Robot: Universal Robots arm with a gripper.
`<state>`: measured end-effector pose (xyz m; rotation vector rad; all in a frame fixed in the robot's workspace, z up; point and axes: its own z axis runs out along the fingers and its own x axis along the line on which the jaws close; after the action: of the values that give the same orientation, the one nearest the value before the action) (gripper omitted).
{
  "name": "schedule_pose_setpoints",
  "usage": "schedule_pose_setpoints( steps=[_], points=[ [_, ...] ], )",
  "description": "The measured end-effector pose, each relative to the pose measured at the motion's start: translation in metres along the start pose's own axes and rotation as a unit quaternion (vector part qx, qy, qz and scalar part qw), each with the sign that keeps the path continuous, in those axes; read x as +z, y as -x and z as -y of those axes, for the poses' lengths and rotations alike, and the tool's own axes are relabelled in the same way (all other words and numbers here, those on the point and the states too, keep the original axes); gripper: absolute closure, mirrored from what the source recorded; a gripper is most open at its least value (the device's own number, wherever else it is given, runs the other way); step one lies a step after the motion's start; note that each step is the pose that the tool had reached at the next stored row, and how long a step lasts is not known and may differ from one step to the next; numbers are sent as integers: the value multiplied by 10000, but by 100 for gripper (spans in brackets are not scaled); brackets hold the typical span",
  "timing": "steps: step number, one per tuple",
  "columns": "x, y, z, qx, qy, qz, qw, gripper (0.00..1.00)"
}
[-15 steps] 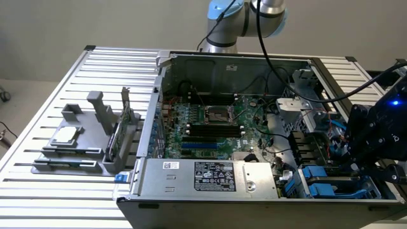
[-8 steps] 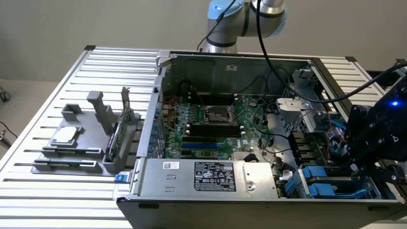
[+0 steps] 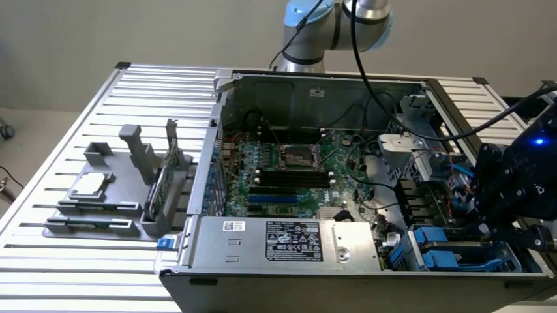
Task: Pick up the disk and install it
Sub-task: 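Insert the first disk wire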
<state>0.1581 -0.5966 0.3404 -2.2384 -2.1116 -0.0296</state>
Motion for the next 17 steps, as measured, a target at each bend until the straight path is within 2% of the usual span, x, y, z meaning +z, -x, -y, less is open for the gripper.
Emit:
schedule_pose_setpoints(
  steps=[17],
  points=[
    [27, -2, -11, 0, 0, 1, 10000, 84]
  ],
)
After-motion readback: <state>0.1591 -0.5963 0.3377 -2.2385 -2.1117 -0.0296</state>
